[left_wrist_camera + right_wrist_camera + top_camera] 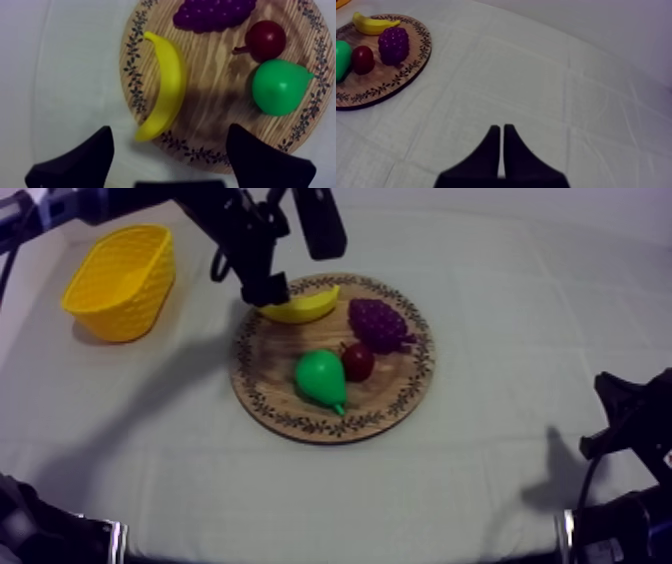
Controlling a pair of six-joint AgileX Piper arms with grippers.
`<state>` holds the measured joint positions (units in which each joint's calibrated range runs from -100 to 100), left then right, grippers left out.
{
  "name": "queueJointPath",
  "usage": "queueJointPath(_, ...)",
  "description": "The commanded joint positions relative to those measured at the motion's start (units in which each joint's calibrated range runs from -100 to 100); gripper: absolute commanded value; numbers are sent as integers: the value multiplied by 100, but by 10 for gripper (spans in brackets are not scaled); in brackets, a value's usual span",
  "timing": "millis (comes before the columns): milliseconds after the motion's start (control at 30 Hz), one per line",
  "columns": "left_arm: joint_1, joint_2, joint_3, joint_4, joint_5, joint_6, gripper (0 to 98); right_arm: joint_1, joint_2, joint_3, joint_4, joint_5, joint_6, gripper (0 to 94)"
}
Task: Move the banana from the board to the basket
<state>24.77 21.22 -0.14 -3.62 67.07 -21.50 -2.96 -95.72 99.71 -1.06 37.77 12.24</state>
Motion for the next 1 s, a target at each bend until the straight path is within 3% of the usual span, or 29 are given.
queueJointPath(0,21,263,-58,-45,-13,23,842,-2,-3,-5,1,-3,-1,6)
queueJointPath(567,50,1650,-992,-304,197,181,848,-2,-3,-5,1,-3,-1,6)
queueJointPath(967,-4,2162,-1374,-291,311,161,815,-7,-3,-5,1,-3,-1,6)
